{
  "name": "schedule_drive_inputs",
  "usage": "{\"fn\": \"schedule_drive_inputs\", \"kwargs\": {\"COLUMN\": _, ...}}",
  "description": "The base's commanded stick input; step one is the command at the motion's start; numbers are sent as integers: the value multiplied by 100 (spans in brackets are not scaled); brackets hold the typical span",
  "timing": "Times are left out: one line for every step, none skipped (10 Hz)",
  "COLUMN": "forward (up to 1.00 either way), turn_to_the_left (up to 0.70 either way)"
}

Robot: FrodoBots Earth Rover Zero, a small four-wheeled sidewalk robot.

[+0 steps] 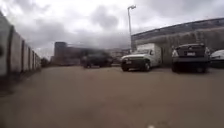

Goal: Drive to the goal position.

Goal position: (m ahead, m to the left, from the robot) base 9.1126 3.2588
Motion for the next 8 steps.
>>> {"fn": "schedule_drive_inputs", "kwargs": {"forward": 100, "turn_to_the_left": 27}}
{"fn": "schedule_drive_inputs", "kwargs": {"forward": 100, "turn_to_the_left": 27}}
{"fn": "schedule_drive_inputs", "kwargs": {"forward": 100, "turn_to_the_left": 27}}
{"fn": "schedule_drive_inputs", "kwargs": {"forward": 100, "turn_to_the_left": 27}}
{"fn": "schedule_drive_inputs", "kwargs": {"forward": 100, "turn_to_the_left": 23}}
{"fn": "schedule_drive_inputs", "kwargs": {"forward": 100, "turn_to_the_left": 6}}
{"fn": "schedule_drive_inputs", "kwargs": {"forward": 100, "turn_to_the_left": 0}}
{"fn": "schedule_drive_inputs", "kwargs": {"forward": 100, "turn_to_the_left": 0}}
